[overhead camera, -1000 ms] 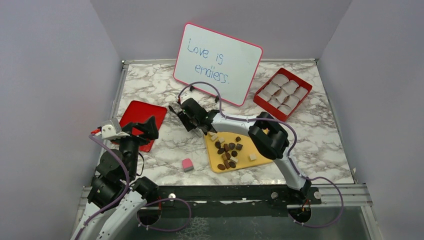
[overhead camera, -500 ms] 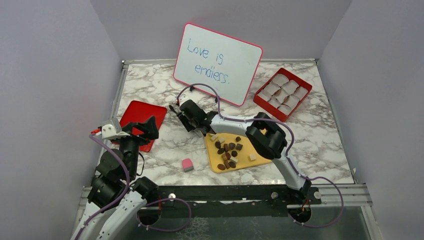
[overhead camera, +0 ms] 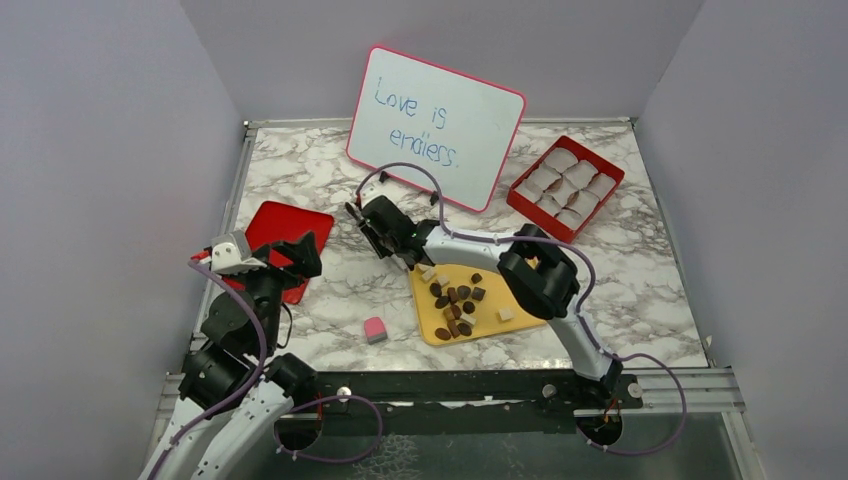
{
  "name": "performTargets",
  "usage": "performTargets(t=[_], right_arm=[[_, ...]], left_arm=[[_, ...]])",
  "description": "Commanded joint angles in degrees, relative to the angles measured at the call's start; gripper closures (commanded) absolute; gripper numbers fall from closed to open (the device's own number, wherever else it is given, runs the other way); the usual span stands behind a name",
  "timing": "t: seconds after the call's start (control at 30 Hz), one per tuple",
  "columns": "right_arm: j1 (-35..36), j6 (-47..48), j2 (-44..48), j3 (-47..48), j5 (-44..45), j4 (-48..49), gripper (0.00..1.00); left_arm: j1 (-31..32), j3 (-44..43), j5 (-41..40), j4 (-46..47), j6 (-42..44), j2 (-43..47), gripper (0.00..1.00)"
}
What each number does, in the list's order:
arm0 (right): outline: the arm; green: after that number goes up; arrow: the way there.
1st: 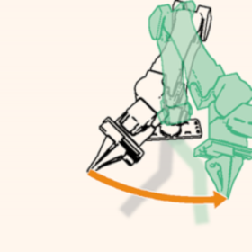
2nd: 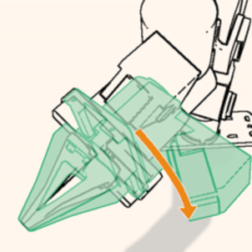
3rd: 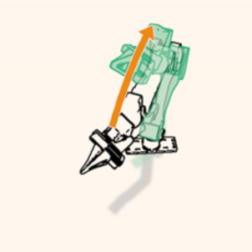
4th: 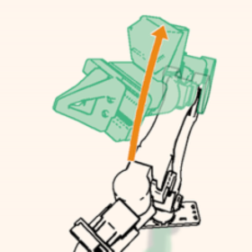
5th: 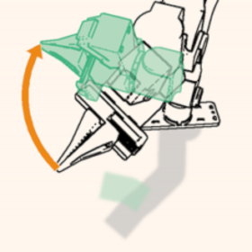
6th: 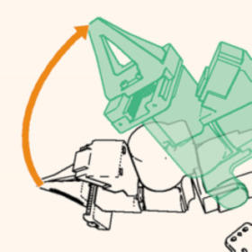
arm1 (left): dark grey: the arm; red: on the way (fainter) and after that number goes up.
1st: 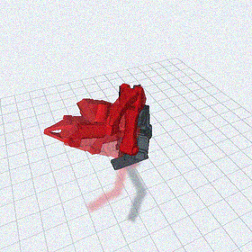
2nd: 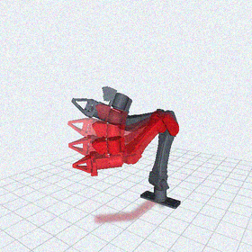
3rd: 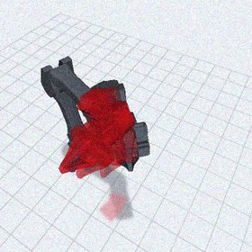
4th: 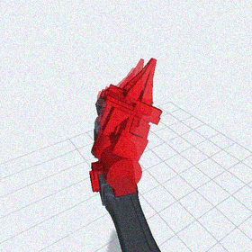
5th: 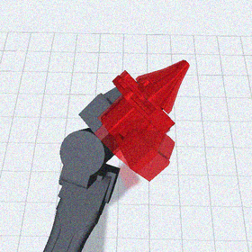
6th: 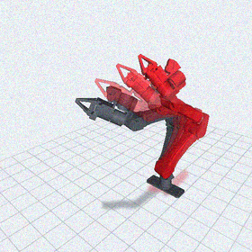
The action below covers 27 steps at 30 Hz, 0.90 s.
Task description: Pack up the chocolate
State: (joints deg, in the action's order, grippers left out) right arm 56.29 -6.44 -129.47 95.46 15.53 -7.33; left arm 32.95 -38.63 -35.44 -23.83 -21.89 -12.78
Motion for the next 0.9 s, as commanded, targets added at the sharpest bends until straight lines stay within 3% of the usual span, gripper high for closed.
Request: performTargets(t=[0.0,0.23,0.5,0.7,0.87], right_arm=[[0.3,-1.1,7.9,-0.8,-2.6,0.2,0.65],[0.3,-4.3,16.9,-7.1,-6.0,-3.2,0.65],[0.3,-4.0,34.5,-24.5,-17.6,0.9,0.65],[0.3,-2.5,43.7,-31.5,-21.2,0.9,0.65],[0.3,-0.9,48.2,-33.1,-22.7,-0.3,0.64]], left_arm=[[-0.3,-1.1,-0.9,-2.3,-1.0,-1.4,0.01],[-0.3,-2.7,0.6,-5.3,-5.2,-4.4,0.01],[-0.3,-6.0,7.1,-4.6,-12.1,-14.2,0.02],[-0.3,-6.8,16.3,2.3,-13.5,-22.2,0.02],[-0.3,-6.9,17.7,4.9,-13.6,-28.4,0.02]])
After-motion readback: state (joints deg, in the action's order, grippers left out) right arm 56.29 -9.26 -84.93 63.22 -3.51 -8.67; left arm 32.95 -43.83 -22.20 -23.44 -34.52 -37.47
